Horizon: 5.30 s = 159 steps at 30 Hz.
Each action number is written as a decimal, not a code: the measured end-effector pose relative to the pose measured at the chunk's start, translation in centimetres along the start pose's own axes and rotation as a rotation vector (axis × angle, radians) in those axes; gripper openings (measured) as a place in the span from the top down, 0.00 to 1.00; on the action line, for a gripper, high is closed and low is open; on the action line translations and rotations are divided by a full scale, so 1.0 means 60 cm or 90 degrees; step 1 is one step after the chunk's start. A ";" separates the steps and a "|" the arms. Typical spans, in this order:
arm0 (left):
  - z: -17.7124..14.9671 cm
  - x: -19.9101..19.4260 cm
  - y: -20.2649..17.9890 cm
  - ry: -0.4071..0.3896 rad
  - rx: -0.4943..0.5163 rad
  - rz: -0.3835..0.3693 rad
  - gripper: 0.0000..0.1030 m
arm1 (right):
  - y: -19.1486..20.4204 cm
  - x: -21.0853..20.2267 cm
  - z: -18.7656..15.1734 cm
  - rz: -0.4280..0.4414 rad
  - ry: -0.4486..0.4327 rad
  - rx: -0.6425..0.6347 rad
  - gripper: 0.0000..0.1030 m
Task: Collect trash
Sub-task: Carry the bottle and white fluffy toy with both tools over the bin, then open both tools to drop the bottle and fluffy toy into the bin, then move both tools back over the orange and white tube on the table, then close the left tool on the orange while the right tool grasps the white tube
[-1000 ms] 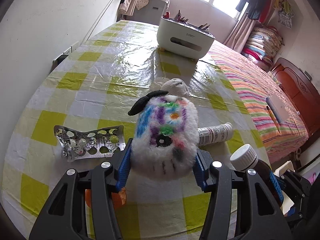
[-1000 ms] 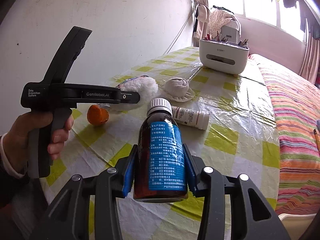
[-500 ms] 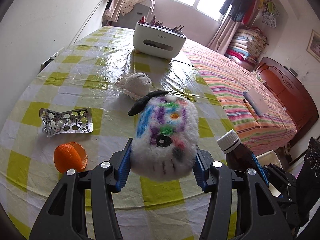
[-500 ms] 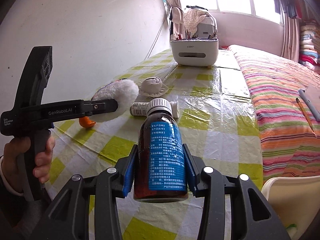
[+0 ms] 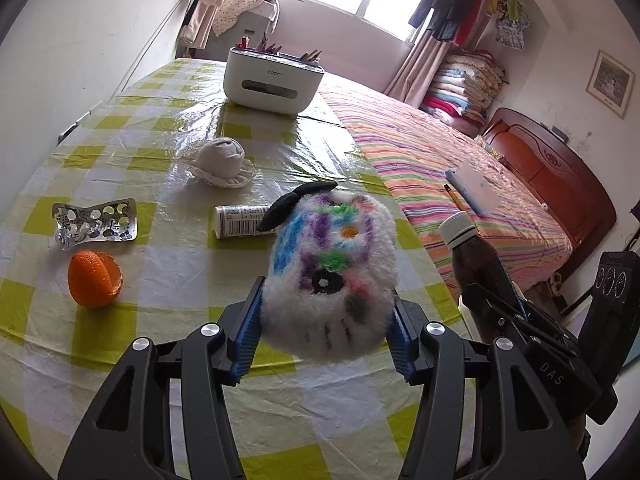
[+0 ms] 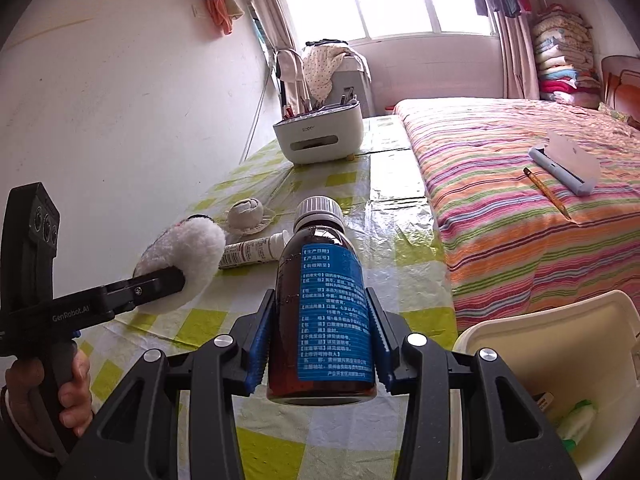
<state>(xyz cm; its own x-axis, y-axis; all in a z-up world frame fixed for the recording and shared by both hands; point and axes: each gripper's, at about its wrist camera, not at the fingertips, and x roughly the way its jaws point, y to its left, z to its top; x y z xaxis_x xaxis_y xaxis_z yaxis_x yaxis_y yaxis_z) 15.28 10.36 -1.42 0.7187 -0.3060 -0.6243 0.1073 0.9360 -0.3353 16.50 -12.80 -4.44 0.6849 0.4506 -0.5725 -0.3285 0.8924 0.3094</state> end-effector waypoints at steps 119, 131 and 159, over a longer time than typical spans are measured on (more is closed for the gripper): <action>-0.002 -0.057 0.119 -0.053 0.023 0.207 0.10 | -0.185 -0.257 -0.109 -0.133 -0.382 0.438 0.35; -0.006 -0.075 0.227 -0.019 -0.067 0.210 0.10 | -0.140 -0.219 -0.083 -0.128 -0.342 0.388 0.34; 0.006 0.012 0.238 0.038 -0.069 0.223 0.29 | 0.042 -0.001 0.076 0.078 -0.151 0.095 0.35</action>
<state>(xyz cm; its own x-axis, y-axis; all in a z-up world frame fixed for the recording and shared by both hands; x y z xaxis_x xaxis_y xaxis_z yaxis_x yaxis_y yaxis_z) 17.59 23.55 -6.40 0.6578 0.0165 -0.7530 -0.2139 0.9627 -0.1658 18.58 -10.69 -0.14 0.7844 0.5210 -0.3365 -0.3308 0.8104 0.4836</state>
